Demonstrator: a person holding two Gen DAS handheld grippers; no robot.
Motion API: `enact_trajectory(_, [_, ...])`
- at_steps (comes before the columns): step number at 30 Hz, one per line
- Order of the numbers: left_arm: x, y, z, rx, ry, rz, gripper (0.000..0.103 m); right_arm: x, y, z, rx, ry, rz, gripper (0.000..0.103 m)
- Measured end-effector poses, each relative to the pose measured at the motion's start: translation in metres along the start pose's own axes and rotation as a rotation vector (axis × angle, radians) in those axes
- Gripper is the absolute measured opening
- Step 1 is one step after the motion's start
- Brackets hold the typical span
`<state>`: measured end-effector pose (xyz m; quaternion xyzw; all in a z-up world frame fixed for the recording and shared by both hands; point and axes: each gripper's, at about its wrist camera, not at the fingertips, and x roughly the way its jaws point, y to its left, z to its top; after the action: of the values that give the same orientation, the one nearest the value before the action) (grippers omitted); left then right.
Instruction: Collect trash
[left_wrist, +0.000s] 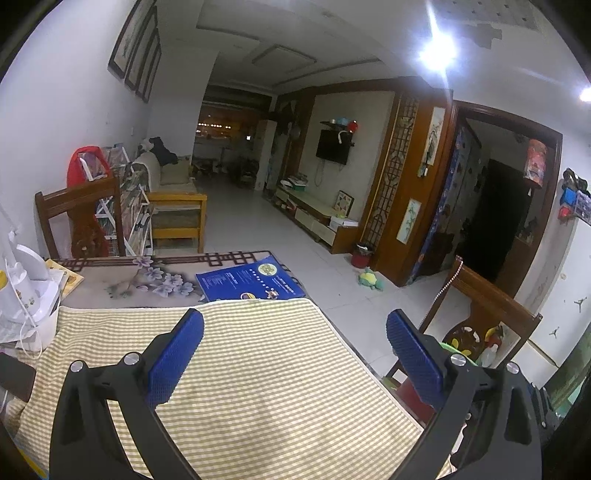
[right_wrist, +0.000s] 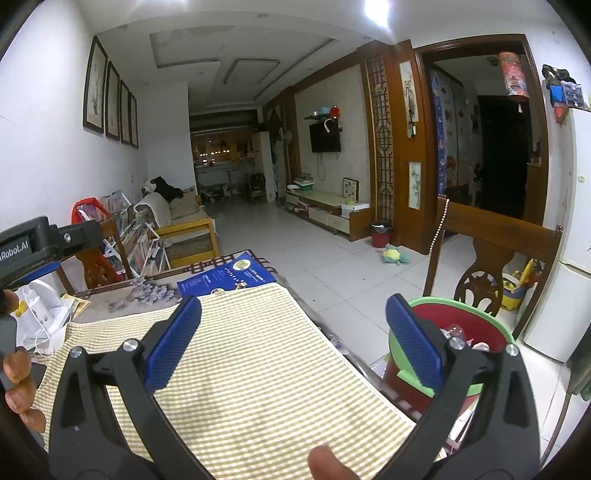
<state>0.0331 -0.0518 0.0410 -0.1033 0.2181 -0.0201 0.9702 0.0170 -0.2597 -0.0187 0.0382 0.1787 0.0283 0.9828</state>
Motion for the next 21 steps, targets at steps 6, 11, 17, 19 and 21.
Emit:
enact_trajectory(6, [0.0005,0.0005,-0.0013,0.006,0.008,-0.002,0.095,0.0007,-0.0018,-0.0001,0.002,0.011,0.004,0.098])
enact_trajectory(11, [0.0005,0.0003,-0.0012,0.006,0.013,-0.005,0.095,0.0024,-0.0022,-0.0004,0.001,0.018,0.004,0.098])
enact_trajectory(17, [-0.0003,-0.0009,-0.0004,0.006,0.017,-0.005,0.095,0.003,-0.0024,-0.0004,-0.002,0.021,0.003,0.098])
enact_trajectory(19, [-0.0005,-0.001,-0.0003,0.007,0.017,-0.005,0.095,0.0038,-0.0025,-0.0011,-0.003,0.022,0.004,0.098])
enact_trajectory(21, [-0.0005,-0.0013,-0.0002,0.008,0.017,-0.004,0.095,0.0038,-0.0019,-0.0015,-0.004,0.022,0.003,0.098])
